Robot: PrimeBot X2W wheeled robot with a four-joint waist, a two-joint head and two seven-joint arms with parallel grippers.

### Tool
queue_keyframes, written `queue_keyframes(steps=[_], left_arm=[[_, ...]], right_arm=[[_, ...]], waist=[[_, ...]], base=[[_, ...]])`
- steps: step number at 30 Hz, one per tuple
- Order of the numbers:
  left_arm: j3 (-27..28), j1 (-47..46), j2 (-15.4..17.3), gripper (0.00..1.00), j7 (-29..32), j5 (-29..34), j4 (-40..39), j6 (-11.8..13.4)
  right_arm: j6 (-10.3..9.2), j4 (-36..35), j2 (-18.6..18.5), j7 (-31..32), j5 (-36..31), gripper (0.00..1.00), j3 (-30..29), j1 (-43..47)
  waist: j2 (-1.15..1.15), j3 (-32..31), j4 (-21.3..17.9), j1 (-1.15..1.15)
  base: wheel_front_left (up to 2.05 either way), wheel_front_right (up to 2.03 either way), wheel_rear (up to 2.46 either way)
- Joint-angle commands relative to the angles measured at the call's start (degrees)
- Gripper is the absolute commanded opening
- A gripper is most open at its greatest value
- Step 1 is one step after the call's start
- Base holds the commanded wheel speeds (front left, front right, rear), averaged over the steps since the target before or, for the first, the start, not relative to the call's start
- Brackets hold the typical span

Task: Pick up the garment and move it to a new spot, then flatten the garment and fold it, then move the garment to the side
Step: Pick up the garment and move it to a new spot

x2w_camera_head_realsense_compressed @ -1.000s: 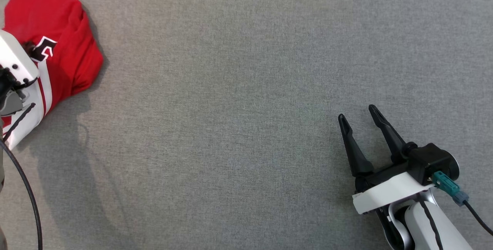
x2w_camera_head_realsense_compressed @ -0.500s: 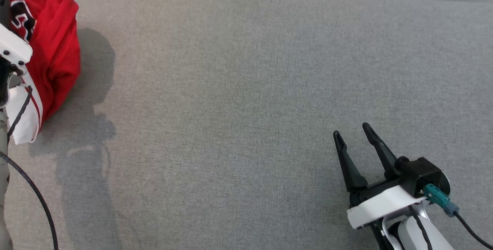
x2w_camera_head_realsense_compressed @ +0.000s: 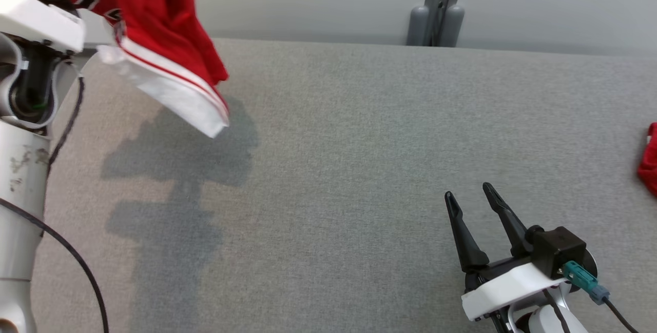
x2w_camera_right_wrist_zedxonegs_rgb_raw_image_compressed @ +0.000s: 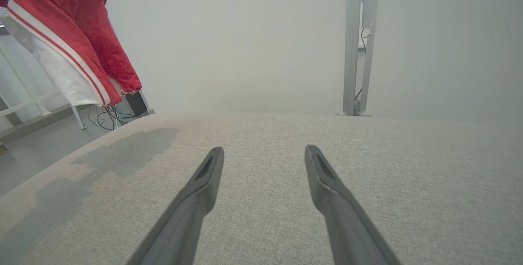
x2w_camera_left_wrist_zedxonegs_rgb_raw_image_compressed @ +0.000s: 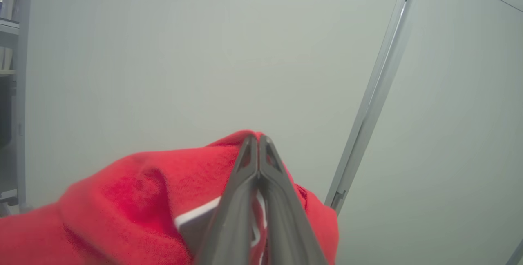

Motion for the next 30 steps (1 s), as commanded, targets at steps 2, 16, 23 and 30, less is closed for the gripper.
queue_keyframes(steps=[2,16,23,30], left_arm=[[-1.7,1.3,-0.2,0.00,-0.2,-0.4,-2.4,-0.1],[-9.2,5.2,-6.5,0.00,3.1,-1.1,-14.4,1.6],[-10.9,7.3,-10.2,0.00,3.5,-1.8,-17.3,4.1],[-12.6,9.0,-13.2,0.00,3.4,-2.3,-17.3,5.3]], right_arm=[[0.01,-0.2,0.0,-0.3,-0.1,1.00,-0.7,0.9],[0.01,-2.6,-0.1,-0.3,-1.4,1.00,-7.3,0.2],[0.01,-4.3,-0.4,-0.3,-2.2,1.00,-9.7,-1.1],[0.01,-5.4,-0.5,-0.3,-2.6,1.00,-10.7,-3.1]], waist=[[0.00,-1.4,-1.2,0.00],[0.00,-2.8,-7.5,0.00],[0.00,-1.5,-11.0,0.00],[0.00,0.9,-15.6,0.00]], base=[[0.00,0.00,0.00],[0.00,0.00,0.00],[0.00,0.00,0.00],[0.00,0.00,0.00]])
